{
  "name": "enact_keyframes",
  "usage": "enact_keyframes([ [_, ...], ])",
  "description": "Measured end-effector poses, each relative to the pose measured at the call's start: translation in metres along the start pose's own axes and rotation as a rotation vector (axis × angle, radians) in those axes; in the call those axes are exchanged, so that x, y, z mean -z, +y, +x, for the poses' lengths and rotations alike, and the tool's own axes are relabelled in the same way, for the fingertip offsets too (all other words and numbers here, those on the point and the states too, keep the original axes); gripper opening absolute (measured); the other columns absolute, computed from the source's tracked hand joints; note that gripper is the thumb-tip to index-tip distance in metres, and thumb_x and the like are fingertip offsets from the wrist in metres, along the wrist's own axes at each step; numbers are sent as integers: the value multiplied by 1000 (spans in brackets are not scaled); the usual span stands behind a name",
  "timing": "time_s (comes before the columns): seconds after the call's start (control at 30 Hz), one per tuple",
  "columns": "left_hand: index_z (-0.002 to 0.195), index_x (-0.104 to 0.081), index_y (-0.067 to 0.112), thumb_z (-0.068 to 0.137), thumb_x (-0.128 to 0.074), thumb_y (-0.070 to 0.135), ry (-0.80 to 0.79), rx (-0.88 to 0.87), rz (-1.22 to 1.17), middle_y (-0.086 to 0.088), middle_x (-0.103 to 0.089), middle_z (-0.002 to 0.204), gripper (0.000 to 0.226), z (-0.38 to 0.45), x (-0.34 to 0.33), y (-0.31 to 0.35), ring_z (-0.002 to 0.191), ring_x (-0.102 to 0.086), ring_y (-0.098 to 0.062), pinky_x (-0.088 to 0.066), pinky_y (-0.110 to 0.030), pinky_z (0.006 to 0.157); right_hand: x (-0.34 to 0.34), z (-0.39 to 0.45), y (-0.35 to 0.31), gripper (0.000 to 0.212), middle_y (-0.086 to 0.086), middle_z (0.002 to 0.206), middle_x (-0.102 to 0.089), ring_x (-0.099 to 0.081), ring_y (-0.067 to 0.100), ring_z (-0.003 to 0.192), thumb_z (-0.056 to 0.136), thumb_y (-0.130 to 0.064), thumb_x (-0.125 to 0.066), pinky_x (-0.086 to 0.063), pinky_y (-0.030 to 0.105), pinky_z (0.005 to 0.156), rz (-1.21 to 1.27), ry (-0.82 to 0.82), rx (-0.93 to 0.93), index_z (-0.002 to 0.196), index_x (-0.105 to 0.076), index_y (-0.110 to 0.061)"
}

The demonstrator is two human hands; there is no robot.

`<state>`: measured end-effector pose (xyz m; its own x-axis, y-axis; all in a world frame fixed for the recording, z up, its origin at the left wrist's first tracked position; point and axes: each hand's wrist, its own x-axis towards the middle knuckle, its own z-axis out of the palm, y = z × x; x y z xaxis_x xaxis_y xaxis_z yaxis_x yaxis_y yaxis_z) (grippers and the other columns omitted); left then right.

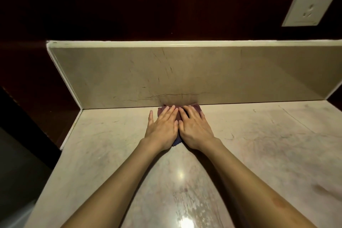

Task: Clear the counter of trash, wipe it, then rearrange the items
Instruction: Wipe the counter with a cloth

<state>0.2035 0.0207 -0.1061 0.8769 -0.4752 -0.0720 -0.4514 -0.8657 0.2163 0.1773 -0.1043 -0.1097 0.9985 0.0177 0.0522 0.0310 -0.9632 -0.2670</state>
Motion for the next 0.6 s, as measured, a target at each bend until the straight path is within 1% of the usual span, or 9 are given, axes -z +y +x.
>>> enact_keyframes([
  [0.27, 153, 0, 23, 104, -13, 32, -19, -21, -8, 10, 7, 161, 51, -59, -2, 0, 146, 10, -4, 11, -47, 117, -2, -59, -29, 56, 1, 162, -4, 2, 14, 148, 102, -30, -22, -1, 40, 120, 17, -50, -12, 153, -10, -13],
  [0.4, 153, 1, 23, 104, -13, 32, -17, -8, -17, 10, 8, 160, 51, -111, -4, 9, 146, 11, -4, 12, -46, 117, -2, -106, -47, 56, 0, 162, 3, 7, 14, 148, 102, -30, -18, 2, 39, 120, 13, -77, 8, 153, -4, -13],
  [0.6, 153, 1, 24, 104, -13, 31, -31, 30, -16, 11, 9, 160, 52, -201, -9, 27, 145, 12, -3, 15, -43, 115, -4, -190, -76, 58, 1, 162, 4, 8, 15, 148, 100, -32, -11, 4, 38, 119, -17, -99, 44, 153, -3, -12],
])
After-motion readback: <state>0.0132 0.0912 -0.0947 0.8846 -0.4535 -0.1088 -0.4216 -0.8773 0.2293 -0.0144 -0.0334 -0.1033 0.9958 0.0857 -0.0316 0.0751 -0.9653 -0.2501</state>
